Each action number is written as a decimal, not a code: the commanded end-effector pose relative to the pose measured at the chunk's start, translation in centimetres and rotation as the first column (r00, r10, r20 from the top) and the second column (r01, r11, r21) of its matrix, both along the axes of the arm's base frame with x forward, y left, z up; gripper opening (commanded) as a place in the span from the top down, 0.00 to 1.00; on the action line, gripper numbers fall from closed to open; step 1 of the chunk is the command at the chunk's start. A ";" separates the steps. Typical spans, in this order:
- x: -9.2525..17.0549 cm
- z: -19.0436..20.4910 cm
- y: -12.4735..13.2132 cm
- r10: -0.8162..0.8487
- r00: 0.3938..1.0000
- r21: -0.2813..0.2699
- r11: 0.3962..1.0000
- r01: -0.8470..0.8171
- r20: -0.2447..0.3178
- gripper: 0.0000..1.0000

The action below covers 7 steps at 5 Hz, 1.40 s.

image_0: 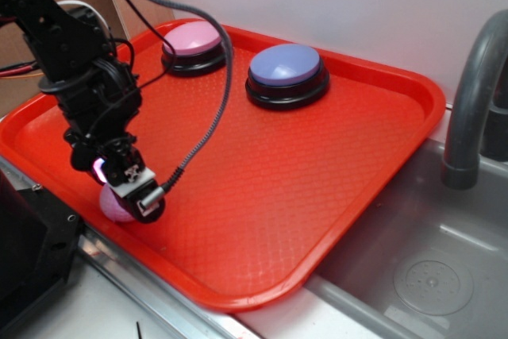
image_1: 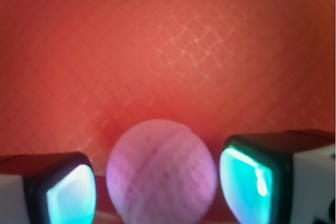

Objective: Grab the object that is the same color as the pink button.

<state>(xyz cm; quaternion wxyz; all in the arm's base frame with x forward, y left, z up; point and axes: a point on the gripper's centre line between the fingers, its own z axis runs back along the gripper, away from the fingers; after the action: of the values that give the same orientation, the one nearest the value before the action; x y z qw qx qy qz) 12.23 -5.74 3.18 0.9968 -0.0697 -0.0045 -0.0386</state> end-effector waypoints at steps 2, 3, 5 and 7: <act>-0.4 0.2 -0.1 -0.005 1.000 0.007 1.000 0.006 -0.018 1.00; 1.0 3.5 1.3 0.008 1.000 0.001 1.000 -0.008 0.014 1.00; 6.5 13.8 3.9 0.019 0.996 0.022 1.000 -0.020 0.088 1.00; 8.6 14.1 6.9 0.067 0.994 0.116 0.990 -0.078 0.090 1.00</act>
<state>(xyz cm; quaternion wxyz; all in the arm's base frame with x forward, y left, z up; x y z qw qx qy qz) 20.33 1.55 15.79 0.9998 -0.0065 -0.0199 -0.0014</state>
